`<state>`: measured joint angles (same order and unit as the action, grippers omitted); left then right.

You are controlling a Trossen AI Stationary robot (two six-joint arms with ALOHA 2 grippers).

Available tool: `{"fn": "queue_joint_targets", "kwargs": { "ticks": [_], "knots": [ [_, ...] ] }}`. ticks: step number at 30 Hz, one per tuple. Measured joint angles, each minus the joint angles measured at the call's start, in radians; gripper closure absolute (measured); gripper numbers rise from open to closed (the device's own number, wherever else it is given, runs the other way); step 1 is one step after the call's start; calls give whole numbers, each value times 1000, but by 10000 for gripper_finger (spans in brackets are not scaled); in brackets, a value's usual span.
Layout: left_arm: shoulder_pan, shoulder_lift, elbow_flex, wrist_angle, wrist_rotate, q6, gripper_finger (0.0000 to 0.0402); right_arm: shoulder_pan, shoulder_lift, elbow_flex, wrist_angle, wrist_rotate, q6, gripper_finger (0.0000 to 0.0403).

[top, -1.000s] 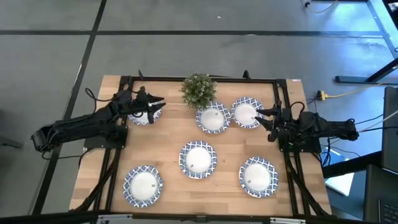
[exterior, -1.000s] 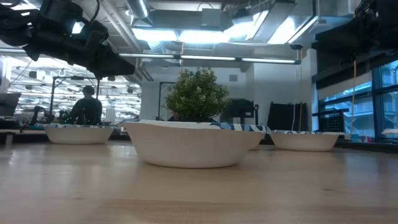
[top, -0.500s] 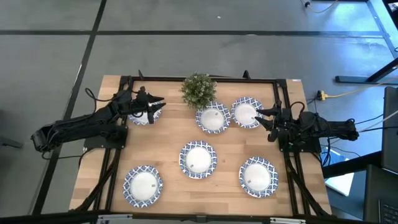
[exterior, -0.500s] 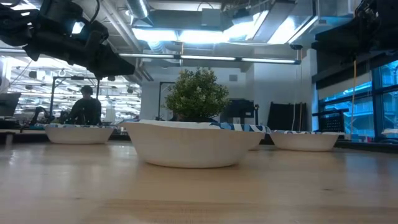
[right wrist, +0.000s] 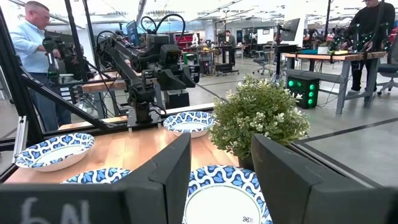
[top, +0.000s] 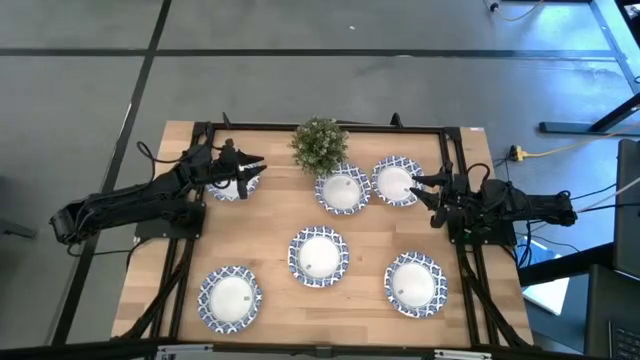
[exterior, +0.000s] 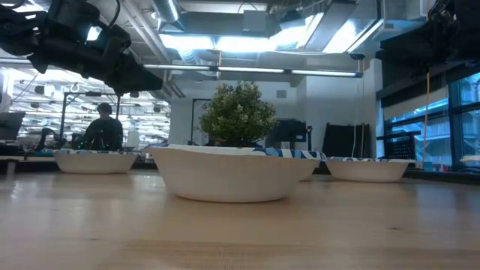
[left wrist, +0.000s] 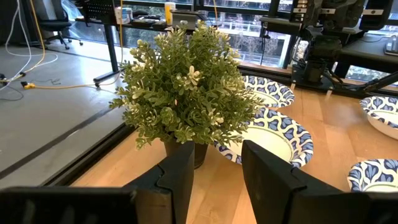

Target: Nest bowls inside each other

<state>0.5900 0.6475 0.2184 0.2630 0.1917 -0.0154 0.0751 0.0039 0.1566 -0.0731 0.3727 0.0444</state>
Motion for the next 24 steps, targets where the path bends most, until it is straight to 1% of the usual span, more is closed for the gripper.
{"fn": "queue_joint_targets", "kwargs": {
  "ticks": [13, 17, 20, 24],
  "knots": [
    [0, 0, 0, 0, 0, 0, 273, 0, 0, 0, 10, 4, 0, 233],
    [0, 0, 0, 0, 0, 0, 273, -1, 1, 4, 66, 76, -27, 233],
    [0, 0, 0, 0, 0, 0, 273, -1, 18, 34, 48, 107, -81, 233],
    [0, 0, 0, 0, 0, 0, 273, -1, 99, 100, 29, 163, -106, 233]
  ]
}}
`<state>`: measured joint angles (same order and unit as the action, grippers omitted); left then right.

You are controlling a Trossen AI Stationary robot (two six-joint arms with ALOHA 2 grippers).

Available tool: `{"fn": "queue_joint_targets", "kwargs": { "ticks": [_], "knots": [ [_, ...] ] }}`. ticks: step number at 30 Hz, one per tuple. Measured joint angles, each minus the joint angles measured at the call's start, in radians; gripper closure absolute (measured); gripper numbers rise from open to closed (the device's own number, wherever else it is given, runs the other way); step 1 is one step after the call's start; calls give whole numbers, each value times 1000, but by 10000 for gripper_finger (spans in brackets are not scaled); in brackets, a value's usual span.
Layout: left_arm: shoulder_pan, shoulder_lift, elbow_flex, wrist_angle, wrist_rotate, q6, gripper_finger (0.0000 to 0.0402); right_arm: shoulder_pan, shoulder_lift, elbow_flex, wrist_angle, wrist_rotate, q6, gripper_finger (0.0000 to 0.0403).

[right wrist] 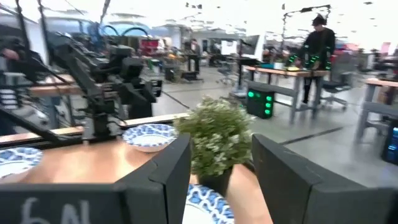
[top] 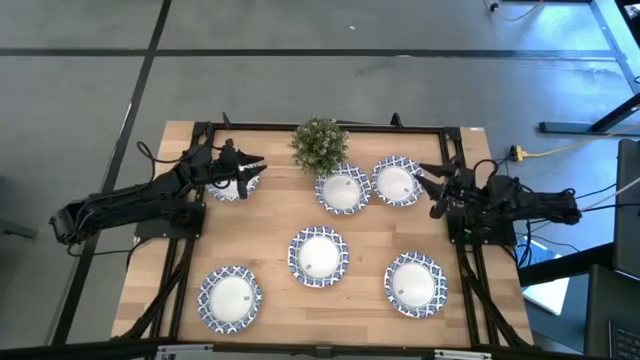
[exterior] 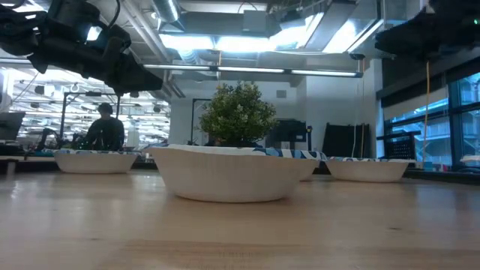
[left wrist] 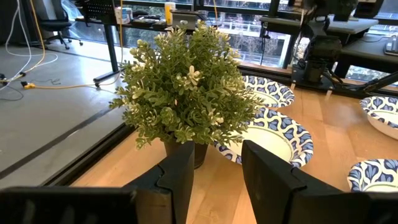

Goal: Nest bowls inside each other
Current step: Stack the blue pattern bowl on the blue pattern bowl

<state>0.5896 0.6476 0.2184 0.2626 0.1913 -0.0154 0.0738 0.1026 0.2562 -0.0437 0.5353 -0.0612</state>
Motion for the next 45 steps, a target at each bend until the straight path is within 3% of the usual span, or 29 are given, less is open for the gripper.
{"fn": "queue_joint_targets", "kwargs": {
  "ticks": [7, 10, 15, 19, 24, 30, 37, 45],
  "knots": [
    [0, 0, 0, 0, 0, 0, 273, 0, 258, 169, -21, 22, -20, 233],
    [0, 0, 0, 0, 0, 0, 273, 0, 391, 295, -129, 47, -3, 233],
    [0, 0, 0, 0, 0, 0, 273, 0, 572, 602, -497, 106, 183, 233],
    [0, 0, 0, 0, 0, 0, 273, 0, 670, 838, -899, 60, 378, 233],
    [0, 0, 0, 0, 0, 0, 273, 0, 767, 1001, -1204, -43, 543, 233],
    [0, 0, 0, 0, 0, 0, 273, 0, 841, 984, -1268, -191, 552, 233],
    [0, 0, 0, 0, 0, 0, 273, -14, 932, 850, -1246, -208, 526, 233],
    [0, 0, 0, 0, 0, 0, 273, -54, 993, 666, -1033, -269, 417, 233]
  ]
}}
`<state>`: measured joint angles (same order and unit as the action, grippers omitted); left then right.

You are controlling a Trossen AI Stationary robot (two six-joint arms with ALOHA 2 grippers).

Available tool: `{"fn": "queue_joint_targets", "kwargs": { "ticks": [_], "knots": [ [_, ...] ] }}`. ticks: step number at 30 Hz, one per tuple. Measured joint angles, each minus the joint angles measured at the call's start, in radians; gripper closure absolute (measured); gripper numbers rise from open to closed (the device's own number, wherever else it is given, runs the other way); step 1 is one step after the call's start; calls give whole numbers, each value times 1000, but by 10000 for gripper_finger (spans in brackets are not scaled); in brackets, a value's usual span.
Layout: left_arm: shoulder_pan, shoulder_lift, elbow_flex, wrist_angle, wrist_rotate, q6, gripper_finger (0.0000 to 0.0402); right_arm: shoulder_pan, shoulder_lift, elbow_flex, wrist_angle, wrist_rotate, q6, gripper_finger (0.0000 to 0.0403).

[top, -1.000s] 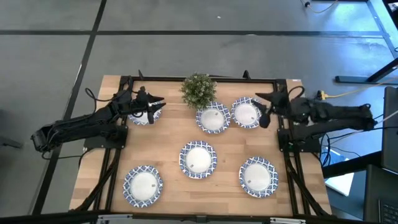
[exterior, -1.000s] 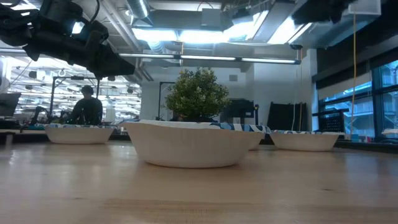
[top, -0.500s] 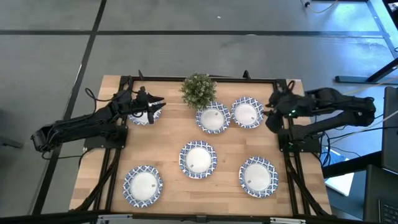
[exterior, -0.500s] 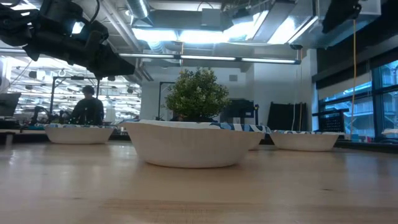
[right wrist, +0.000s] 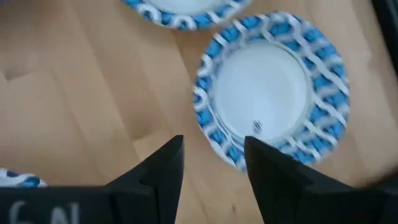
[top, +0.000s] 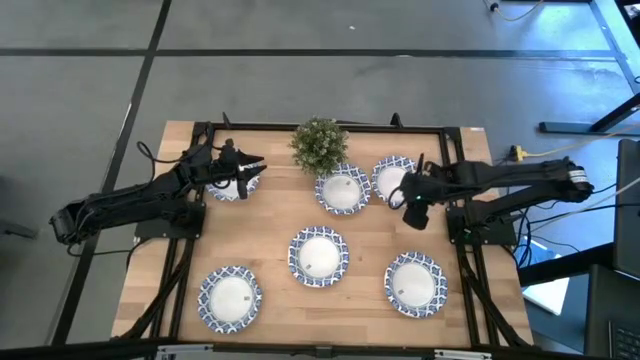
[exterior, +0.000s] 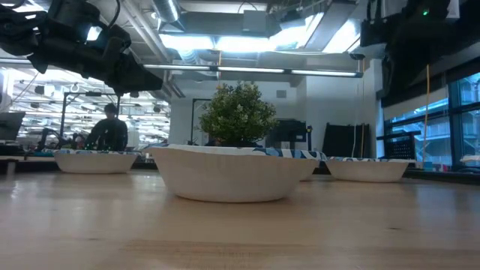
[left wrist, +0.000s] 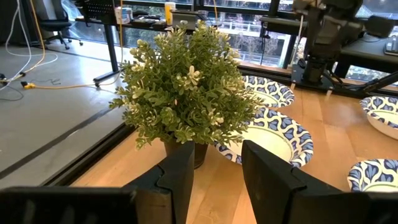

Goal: Nest bowls inside each other
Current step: Stack the blue pattern bowl on the blue pattern bowl

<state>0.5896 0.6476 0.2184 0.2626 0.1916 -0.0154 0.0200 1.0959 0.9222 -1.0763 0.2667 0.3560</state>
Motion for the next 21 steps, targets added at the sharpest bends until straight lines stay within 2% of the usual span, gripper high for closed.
{"fn": "queue_joint_targets", "kwargs": {
  "ticks": [4, 13, 16, 21],
  "knots": [
    [0, 0, 0, 0, 0, 0, 273, -19, 3, -41, 90, 31, -20, 233],
    [0, 0, 0, 0, 0, -1, 273, -64, 2, -43, 92, 98, -50, 229],
    [0, 0, 0, 0, 0, -1, 273, -80, 2, -43, 92, 74, -54, 210],
    [0, 0, 0, 0, 0, 0, 273, -96, 2, -43, 94, 8, -99, 151]
  ]
}}
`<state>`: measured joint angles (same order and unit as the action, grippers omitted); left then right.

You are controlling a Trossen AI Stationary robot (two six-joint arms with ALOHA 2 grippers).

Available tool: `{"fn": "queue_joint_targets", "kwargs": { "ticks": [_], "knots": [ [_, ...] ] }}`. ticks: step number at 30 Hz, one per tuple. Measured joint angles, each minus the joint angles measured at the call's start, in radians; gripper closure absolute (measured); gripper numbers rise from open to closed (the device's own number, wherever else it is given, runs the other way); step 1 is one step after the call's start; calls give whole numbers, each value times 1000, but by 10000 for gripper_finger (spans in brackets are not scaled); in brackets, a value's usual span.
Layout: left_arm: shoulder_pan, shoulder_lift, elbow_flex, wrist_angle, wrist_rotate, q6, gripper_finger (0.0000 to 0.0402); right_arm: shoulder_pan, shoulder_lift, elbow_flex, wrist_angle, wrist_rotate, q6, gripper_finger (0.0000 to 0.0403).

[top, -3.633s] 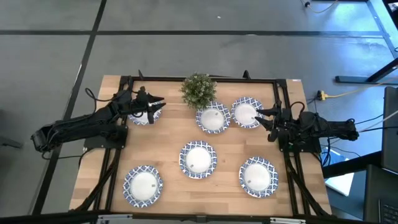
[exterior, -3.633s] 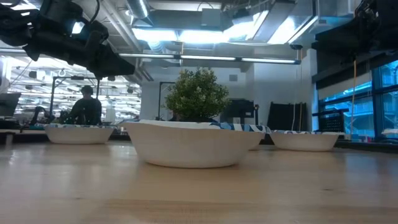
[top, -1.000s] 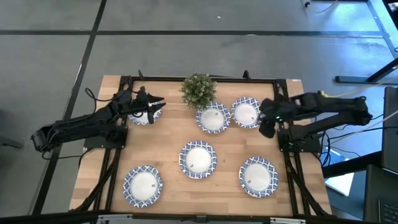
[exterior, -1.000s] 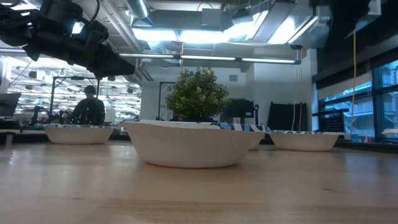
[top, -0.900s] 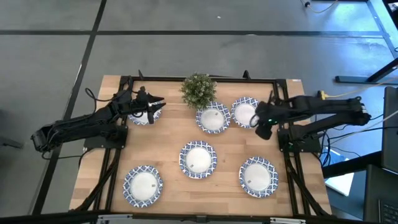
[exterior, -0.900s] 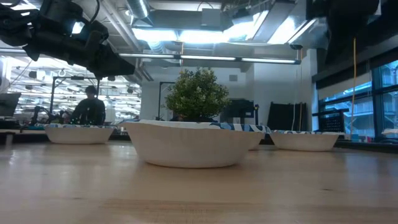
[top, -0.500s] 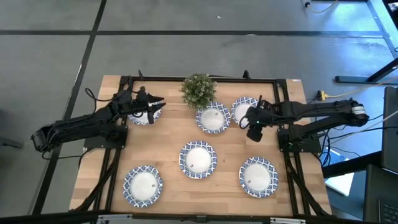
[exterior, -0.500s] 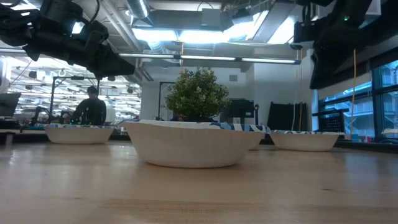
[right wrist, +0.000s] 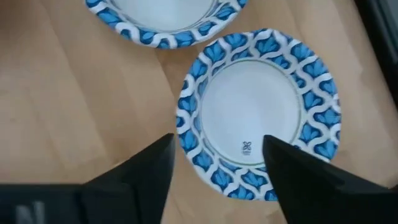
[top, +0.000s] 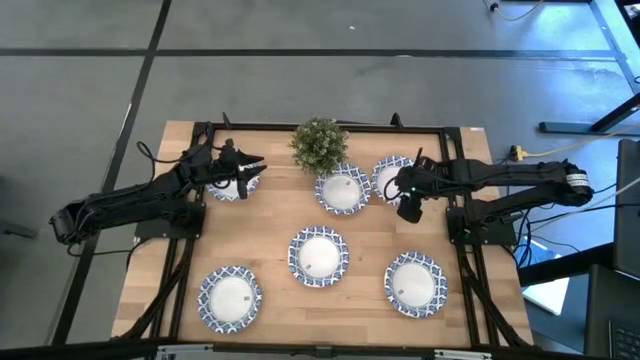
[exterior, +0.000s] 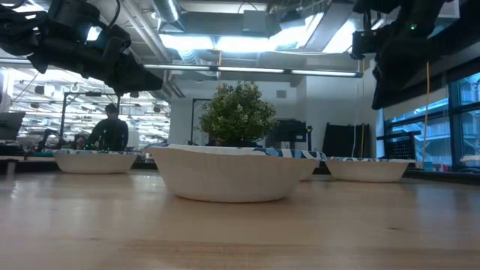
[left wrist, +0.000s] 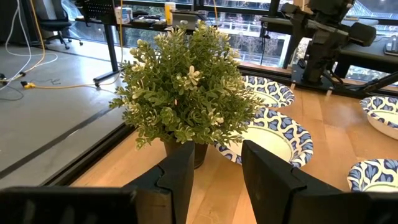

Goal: Nest bowls inside each other
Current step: Stack the blue pattern bowl on the blue pattern bowl

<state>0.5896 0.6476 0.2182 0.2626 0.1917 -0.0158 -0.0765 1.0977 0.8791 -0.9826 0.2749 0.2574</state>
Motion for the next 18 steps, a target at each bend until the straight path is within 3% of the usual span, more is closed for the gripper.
{"fn": "queue_joint_targets", "kwargs": {
  "ticks": [5, 14, 18],
  "knots": [
    [0, 0, 0, 0, 0, 0, 273, 4, 0, 0, 85, -16, 26, 115],
    [0, 0, 0, 0, 0, -1, 273, -6, 77, 0, 137, 47, 25, 110],
    [0, 0, 0, 0, 0, -1, 273, -5, 156, -1, 136, 150, 55, 111]
  ]
}}
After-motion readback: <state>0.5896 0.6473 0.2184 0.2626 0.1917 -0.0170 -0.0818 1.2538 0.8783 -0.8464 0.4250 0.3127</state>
